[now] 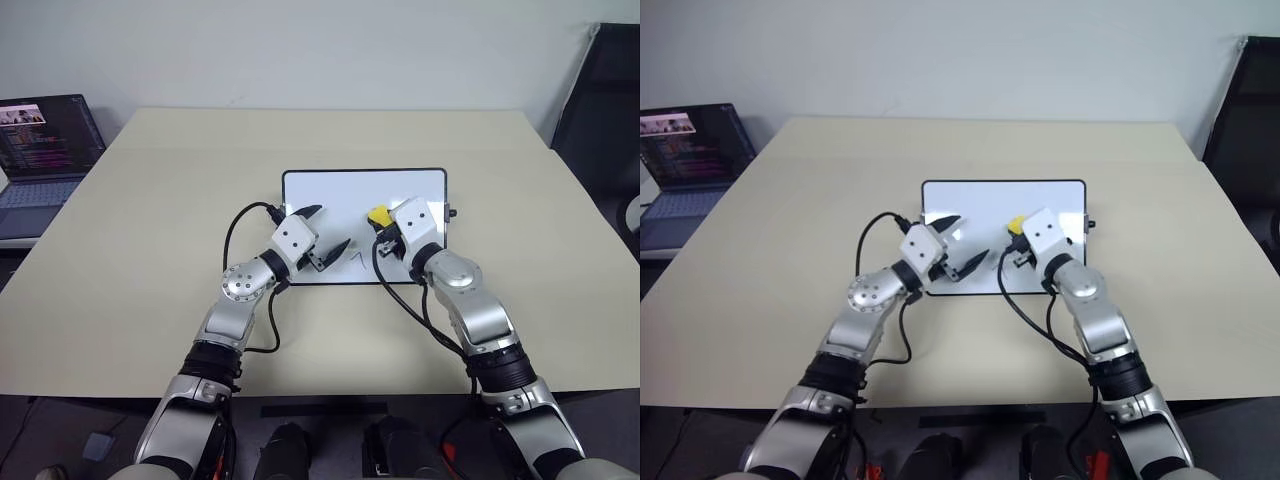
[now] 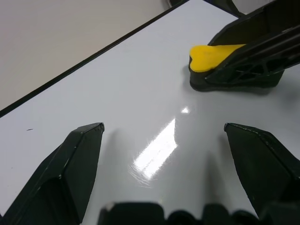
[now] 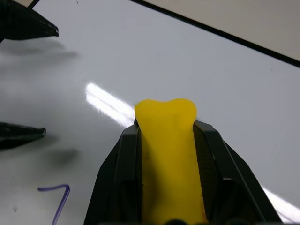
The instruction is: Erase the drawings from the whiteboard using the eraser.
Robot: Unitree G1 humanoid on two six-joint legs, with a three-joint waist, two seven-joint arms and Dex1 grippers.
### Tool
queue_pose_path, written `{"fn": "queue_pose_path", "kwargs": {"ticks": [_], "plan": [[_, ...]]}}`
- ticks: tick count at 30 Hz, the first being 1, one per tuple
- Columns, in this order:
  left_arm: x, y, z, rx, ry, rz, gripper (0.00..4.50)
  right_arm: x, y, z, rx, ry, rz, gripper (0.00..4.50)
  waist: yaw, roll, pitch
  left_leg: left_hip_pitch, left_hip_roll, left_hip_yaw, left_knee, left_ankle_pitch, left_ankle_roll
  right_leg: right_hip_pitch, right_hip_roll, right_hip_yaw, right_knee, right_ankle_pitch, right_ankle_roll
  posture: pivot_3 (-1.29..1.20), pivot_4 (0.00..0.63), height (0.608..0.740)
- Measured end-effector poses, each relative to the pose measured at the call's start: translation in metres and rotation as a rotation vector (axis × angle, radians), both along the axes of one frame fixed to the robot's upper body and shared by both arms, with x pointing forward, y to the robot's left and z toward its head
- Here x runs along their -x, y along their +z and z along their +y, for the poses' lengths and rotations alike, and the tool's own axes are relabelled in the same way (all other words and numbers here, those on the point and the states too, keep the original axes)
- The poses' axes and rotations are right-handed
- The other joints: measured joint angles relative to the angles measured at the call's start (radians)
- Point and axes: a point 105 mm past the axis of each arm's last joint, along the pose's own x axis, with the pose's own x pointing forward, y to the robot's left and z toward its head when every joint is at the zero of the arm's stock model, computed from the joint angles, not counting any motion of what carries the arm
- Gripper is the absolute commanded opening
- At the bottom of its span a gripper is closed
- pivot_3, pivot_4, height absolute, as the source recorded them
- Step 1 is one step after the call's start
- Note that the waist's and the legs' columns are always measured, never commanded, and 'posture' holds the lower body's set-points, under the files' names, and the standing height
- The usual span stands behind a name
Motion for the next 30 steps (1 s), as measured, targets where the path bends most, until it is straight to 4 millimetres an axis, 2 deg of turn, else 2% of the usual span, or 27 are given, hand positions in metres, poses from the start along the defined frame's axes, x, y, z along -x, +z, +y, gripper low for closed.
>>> {"fn": "queue_pose_path", "kwargs": {"ticks": [8,12,15,20,25,30], "plan": [[0.000,-0.001,-0.003,0.007,-0.004,0.012,4.50,0.003,0.000,-0.001,-0.024,0.000,0.013,1.15,-0.002,0.000,0.000,0.000,0.000,0.001,0.000,0.001,0.001,-0.001,0.000,0.001,0.001,0.000,0.000,0.00,0.150,0.740],[0.005,-0.002,-0.005,0.001,-0.030,0.015,4.50,0.008,-0.001,-0.009,-0.053,0.016,0.026,1.15,-0.002,0.000,0.000,-0.002,0.000,0.001,-0.001,0.001,0.001,-0.001,0.000,0.001,-0.001,0.000,0.000,0.00,0.150,0.740],[0.019,-0.005,-0.006,0.010,-0.064,0.024,4.50,0.020,-0.007,-0.016,-0.049,0.046,0.034,1.15,-0.002,0.000,0.000,-0.003,0.000,0.001,-0.003,0.000,0.001,-0.002,0.000,0.001,-0.004,0.000,0.000,0.00,0.150,0.740],[0.051,-0.025,-0.005,0.009,-0.085,0.084,4.50,0.035,-0.016,-0.022,-0.035,0.088,0.052,1.15,-0.007,0.001,0.001,-0.002,0.002,0.001,-0.004,0.000,0.001,-0.002,-0.001,0.002,-0.005,0.000,0.000,0.00,0.150,0.740],[0.065,-0.047,-0.001,-0.003,-0.070,0.163,4.50,0.040,-0.015,-0.015,-0.054,0.125,0.035,1.15,-0.005,0.001,0.001,-0.001,0.002,0.000,-0.003,0.000,0.001,-0.002,0.001,0.000,-0.002,-0.001,-0.002,0.00,0.150,0.740],[0.065,-0.046,-0.009,-0.010,-0.072,0.156,4.50,0.042,-0.003,0.009,-0.072,0.211,-0.027,1.15,-0.006,0.001,0.002,-0.002,0.002,0.001,-0.004,0.000,0.001,-0.002,0.002,0.001,-0.004,-0.001,-0.002,0.00,0.150,0.740]]}}
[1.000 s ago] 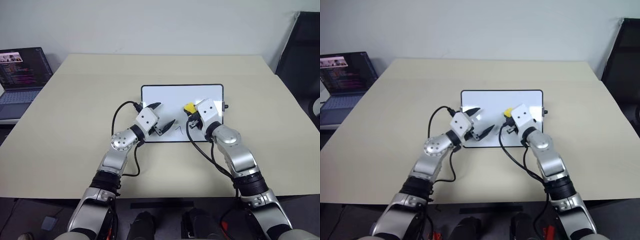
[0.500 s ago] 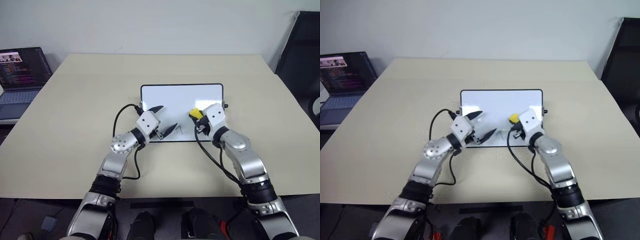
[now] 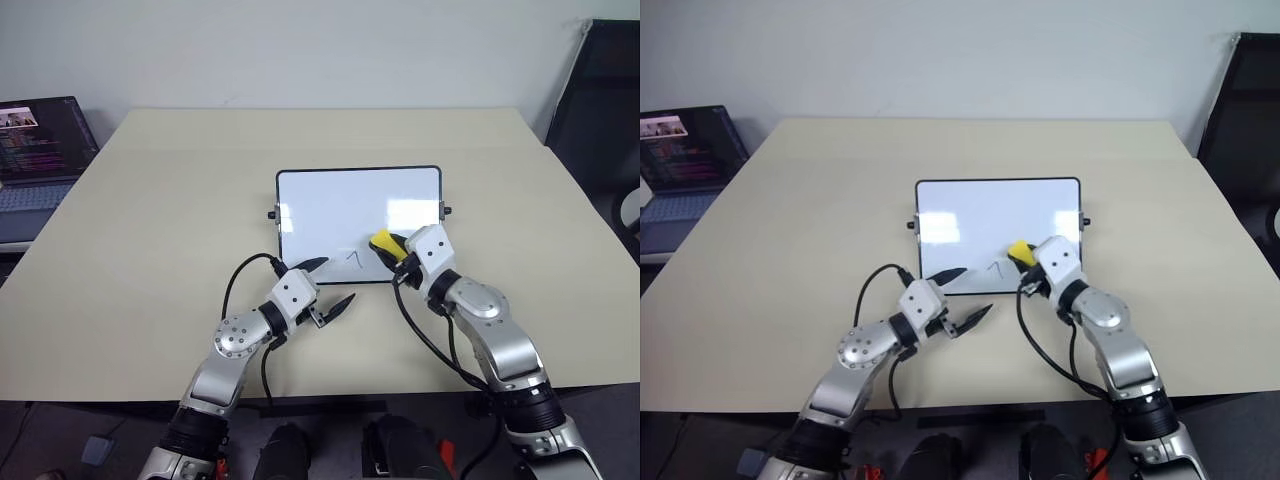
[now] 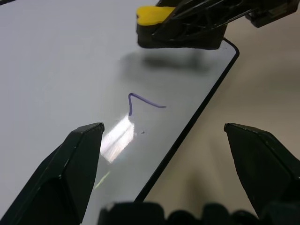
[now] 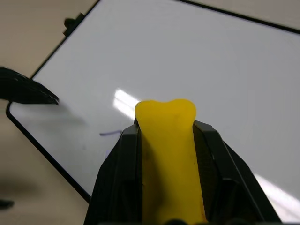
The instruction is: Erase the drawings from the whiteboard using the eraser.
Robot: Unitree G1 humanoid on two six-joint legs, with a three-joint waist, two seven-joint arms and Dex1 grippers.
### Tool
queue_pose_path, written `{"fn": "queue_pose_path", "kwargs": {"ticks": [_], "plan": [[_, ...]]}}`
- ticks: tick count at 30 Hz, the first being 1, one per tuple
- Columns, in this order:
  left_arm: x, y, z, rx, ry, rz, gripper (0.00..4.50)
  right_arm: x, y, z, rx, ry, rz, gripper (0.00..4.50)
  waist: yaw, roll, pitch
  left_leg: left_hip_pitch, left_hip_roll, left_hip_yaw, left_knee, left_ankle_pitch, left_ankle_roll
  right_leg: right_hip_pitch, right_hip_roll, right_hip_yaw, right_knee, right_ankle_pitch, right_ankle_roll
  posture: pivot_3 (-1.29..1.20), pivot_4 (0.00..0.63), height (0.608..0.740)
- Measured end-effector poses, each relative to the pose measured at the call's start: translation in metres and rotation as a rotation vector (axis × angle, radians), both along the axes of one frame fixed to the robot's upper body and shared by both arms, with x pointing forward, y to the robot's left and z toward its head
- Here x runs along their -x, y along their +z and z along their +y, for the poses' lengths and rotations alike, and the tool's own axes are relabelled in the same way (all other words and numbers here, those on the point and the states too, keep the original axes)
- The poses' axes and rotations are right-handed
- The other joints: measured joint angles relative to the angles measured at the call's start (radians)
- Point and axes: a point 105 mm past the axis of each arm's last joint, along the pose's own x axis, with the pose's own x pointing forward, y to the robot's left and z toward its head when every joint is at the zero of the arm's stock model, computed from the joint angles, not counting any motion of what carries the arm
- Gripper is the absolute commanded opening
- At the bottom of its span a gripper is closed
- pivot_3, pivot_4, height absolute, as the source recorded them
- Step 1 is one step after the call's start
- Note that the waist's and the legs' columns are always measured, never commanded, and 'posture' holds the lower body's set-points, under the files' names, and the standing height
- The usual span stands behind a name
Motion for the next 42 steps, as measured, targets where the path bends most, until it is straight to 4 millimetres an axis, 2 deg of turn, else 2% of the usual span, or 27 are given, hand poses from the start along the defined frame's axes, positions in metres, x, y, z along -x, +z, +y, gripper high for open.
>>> {"fn": "queue_pose_path", "kwargs": {"ticks": [4,9,15,19,26,30,38,42], "plan": [[-0.001,0.000,0.000,-0.005,0.007,-0.004,4.50,0.004,0.005,0.018,0.040,0.092,-0.063,1.15,0.001,0.000,0.000,-0.001,0.000,0.000,-0.001,0.000,0.000,0.000,0.000,0.000,-0.001,0.000,0.000,0.00,0.150,0.740],[-0.005,0.005,0.002,-0.010,0.019,-0.023,4.50,0.007,-0.007,0.031,0.111,0.182,-0.084,1.15,0.002,0.000,0.000,0.000,0.000,0.000,-0.001,0.000,0.000,0.000,0.000,0.000,-0.001,0.000,0.000,0.00,0.150,0.740],[-0.008,0.005,0.020,-0.036,0.068,-0.024,4.50,-0.005,-0.016,0.026,0.186,0.168,-0.085,1.15,0.001,0.000,0.000,0.000,0.000,0.000,-0.001,0.000,0.000,0.000,0.000,0.000,-0.001,0.000,-0.001,0.00,0.150,0.740],[-0.001,-0.005,0.027,-0.047,0.087,0.015,4.50,-0.007,-0.021,0.026,0.208,0.161,-0.079,1.15,0.001,0.000,0.000,0.000,0.000,0.000,-0.002,0.000,0.000,0.000,-0.001,0.000,-0.001,0.000,-0.001,0.00,0.150,0.740],[-0.003,-0.004,0.027,-0.047,0.089,0.016,4.50,-0.005,-0.023,0.039,0.194,0.187,-0.079,1.15,0.002,0.000,0.000,0.000,0.000,-0.001,-0.001,0.000,0.000,0.000,-0.001,-0.001,0.000,0.000,-0.001,0.00,0.150,0.740],[-0.006,0.002,0.025,-0.045,0.084,-0.002,4.50,-0.012,-0.034,0.036,0.241,0.169,-0.053,1.15,0.002,0.000,0.000,0.000,0.000,0.000,-0.001,0.000,0.000,0.000,-0.001,0.000,0.000,0.000,-0.001,0.00,0.150,0.740],[-0.012,0.011,0.020,-0.034,0.076,-0.028,4.50,-0.016,-0.033,0.031,0.311,0.150,-0.065,1.15,0.003,0.000,0.000,0.001,0.000,-0.001,0.000,0.000,0.000,0.000,-0.001,0.000,0.003,0.000,-0.001,0.00,0.150,0.740],[-0.012,0.011,0.020,-0.031,0.076,-0.026,4.50,-0.015,-0.033,0.020,0.340,0.123,-0.062,1.15,0.010,0.000,0.000,0.001,-0.001,-0.002,0.002,0.000,0.000,0.002,-0.002,-0.001,0.003,0.000,-0.001,0.00,0.150,0.740]]}}
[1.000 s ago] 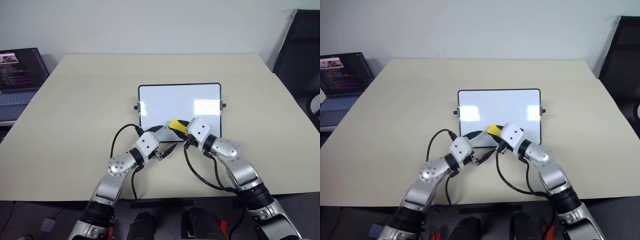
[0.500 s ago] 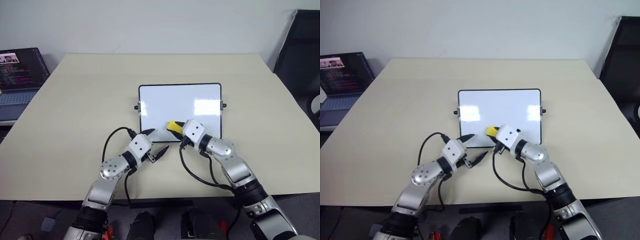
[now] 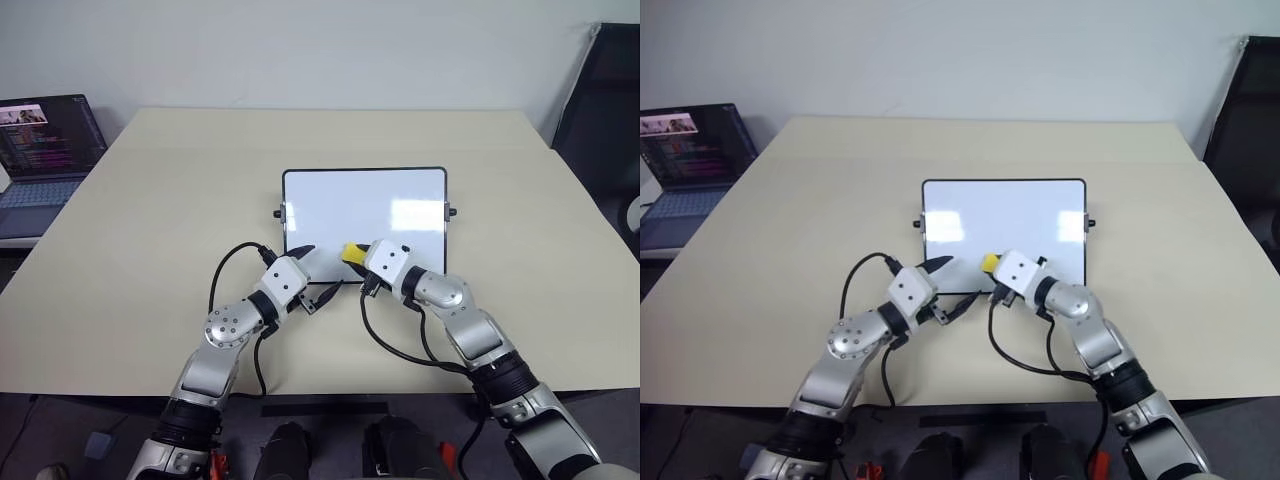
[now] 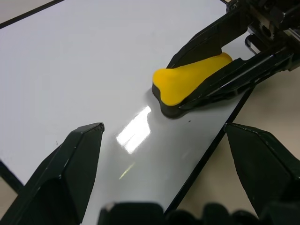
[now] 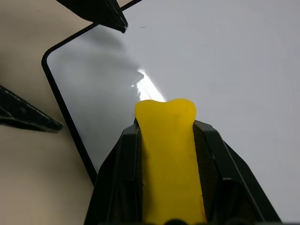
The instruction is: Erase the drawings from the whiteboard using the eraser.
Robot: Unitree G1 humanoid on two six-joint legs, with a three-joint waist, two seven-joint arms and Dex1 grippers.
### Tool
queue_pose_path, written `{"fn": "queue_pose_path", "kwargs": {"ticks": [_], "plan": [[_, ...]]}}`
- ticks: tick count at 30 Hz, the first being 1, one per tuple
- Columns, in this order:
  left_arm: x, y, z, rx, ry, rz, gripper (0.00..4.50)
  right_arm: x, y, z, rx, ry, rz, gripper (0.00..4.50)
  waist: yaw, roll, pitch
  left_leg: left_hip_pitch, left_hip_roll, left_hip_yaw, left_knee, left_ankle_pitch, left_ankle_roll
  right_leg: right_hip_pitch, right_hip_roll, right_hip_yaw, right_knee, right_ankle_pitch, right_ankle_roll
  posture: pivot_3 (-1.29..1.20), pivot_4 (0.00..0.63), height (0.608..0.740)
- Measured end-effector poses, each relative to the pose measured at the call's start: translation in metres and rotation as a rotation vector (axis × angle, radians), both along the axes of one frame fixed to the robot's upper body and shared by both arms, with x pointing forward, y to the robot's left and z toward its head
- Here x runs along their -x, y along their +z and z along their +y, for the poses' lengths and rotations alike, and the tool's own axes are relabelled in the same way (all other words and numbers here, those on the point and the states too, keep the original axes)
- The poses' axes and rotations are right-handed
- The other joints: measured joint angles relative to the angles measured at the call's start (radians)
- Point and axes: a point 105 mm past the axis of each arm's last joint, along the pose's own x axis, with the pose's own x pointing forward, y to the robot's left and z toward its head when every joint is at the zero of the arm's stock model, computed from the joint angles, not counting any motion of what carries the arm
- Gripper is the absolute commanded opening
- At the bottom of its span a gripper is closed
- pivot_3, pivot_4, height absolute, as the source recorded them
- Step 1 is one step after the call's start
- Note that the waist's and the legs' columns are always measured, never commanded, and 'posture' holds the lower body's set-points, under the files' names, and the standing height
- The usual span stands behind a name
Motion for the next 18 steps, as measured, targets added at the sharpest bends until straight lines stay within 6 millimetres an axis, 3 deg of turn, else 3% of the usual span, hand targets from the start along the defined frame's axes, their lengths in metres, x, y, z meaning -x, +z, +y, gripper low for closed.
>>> {"fn": "queue_pose_path", "kwargs": {"ticks": [10,18], "plan": [[-0.004,0.000,-0.002,0.002,-0.004,0.001,4.50,0.019,-0.014,-0.034,0.074,-0.063,0.036,1.15,-0.001,0.000,0.000,0.000,0.000,0.000,0.000,0.000,0.000,0.000,0.000,0.000,0.000,0.000,0.000,0.00,0.150,0.740],[-0.004,-0.002,-0.006,0.017,-0.010,0.005,4.50,0.020,-0.014,-0.035,0.070,-0.066,0.042,1.15,-0.004,-0.001,0.000,0.000,0.000,0.001,0.000,0.000,0.000,0.000,0.000,0.000,-0.001,0.000,0.001,0.00,0.150,0.740]]}}
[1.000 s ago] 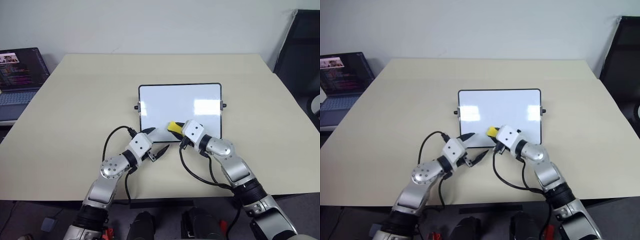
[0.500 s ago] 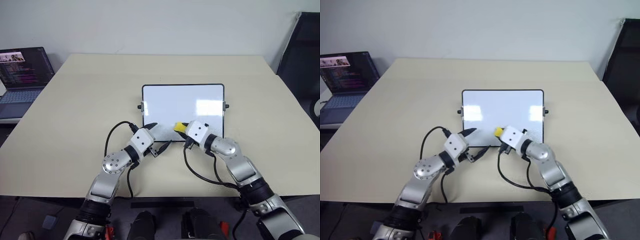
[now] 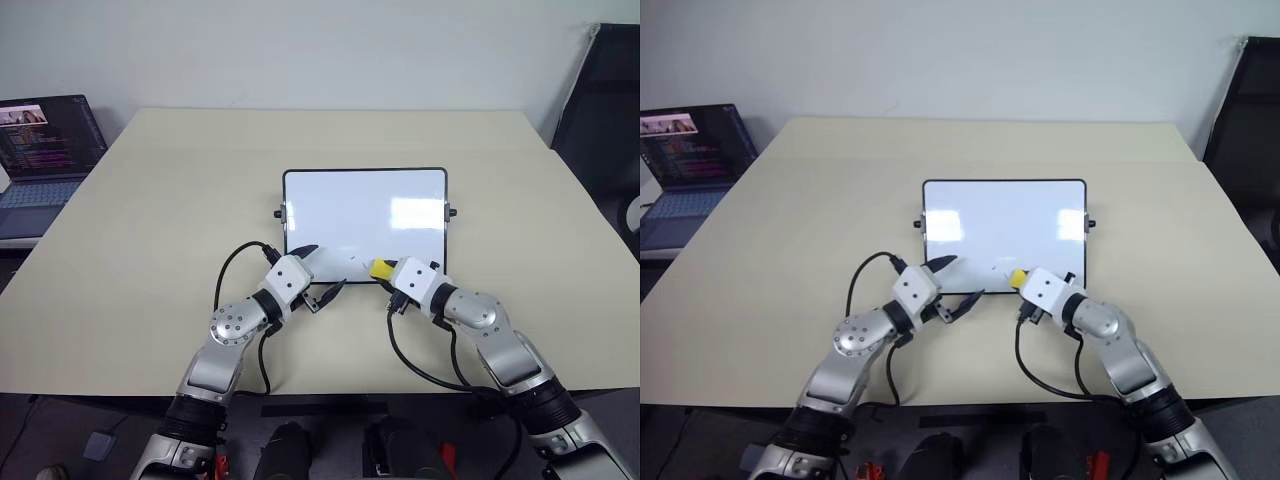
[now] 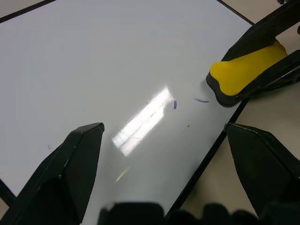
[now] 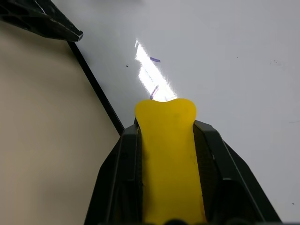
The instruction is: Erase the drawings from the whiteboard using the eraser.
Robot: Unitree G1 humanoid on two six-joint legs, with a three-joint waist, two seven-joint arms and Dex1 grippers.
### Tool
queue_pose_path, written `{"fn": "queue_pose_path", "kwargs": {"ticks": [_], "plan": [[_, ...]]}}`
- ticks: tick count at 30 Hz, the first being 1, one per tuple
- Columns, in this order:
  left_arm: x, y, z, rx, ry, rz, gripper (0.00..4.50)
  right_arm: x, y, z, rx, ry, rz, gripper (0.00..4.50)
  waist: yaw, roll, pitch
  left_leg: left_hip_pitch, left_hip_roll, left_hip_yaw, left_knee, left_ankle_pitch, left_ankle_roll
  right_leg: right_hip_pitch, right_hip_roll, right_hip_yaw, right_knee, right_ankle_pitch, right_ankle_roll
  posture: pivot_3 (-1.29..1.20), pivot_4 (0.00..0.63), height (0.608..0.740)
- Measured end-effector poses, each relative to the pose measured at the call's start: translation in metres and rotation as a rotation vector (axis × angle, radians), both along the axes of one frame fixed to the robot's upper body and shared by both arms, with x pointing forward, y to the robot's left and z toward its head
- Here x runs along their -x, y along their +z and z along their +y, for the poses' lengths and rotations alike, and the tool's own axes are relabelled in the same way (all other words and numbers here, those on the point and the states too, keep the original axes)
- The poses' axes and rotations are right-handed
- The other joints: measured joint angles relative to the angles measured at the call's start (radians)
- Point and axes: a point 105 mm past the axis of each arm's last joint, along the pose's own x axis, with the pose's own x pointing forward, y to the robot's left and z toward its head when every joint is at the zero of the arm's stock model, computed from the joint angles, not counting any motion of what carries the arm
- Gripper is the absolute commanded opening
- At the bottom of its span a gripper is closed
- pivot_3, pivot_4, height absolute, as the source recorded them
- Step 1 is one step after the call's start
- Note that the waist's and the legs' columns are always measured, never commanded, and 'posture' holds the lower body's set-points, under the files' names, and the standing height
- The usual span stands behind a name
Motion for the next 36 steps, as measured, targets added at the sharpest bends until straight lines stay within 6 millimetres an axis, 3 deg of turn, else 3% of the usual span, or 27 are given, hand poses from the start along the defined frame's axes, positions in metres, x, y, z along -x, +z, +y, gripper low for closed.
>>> {"fn": "queue_pose_path", "kwargs": {"ticks": [11,22,29,36], "plan": [[0.000,0.000,0.000,-0.001,-0.004,-0.001,4.50,-0.010,0.016,0.015,-0.083,0.005,-0.094,1.15,-0.005,0.000,0.001,-0.001,0.001,0.000,-0.003,0.000,0.000,-0.002,0.001,0.000,-0.002,0.000,0.000,0.00,0.150,0.740],[0.000,-0.001,0.003,-0.010,0.001,0.000,4.50,-0.009,0.009,0.051,-0.083,0.114,-0.109,1.15,-0.004,0.000,0.001,-0.001,0.001,0.000,-0.005,0.000,0.000,-0.002,0.001,0.000,-0.003,0.000,0.000,0.00,0.150,0.740],[0.000,-0.001,0.005,-0.016,0.008,-0.002,4.50,-0.021,0.011,0.056,-0.008,0.132,-0.147,1.15,-0.005,0.000,0.001,0.001,0.001,0.000,-0.003,0.000,0.000,-0.001,0.001,0.000,0.000,0.000,0.000,0.00,0.150,0.740],[0.000,-0.001,0.005,-0.014,0.012,-0.003,4.50,-0.021,0.010,0.048,0.038,0.126,-0.160,1.15,0.002,0.000,0.001,0.001,0.000,0.000,0.000,0.000,0.000,0.000,0.000,0.000,0.002,0.000,-0.001,0.00,0.150,0.740]]}}
